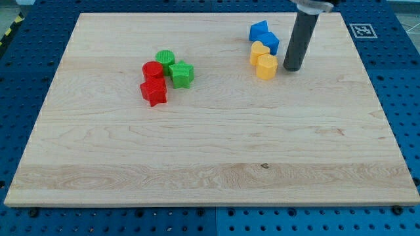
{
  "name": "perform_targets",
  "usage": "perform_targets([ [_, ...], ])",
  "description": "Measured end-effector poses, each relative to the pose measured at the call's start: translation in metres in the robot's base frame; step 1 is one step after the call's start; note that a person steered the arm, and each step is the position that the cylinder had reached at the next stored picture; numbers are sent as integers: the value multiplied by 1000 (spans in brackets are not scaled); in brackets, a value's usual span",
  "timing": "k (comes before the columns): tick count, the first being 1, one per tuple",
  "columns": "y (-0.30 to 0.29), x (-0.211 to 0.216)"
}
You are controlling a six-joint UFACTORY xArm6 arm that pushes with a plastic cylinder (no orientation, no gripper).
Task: Push the yellow hexagon to the center
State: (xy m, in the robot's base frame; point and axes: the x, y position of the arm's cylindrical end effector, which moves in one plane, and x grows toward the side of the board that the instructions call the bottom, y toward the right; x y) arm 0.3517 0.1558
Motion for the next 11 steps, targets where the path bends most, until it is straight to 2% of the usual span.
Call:
perform_targets([
  [2,-29,-5],
  [4,-66,26],
  [6,-54,36],
  [9,-109,54],
  [11,-115,62],
])
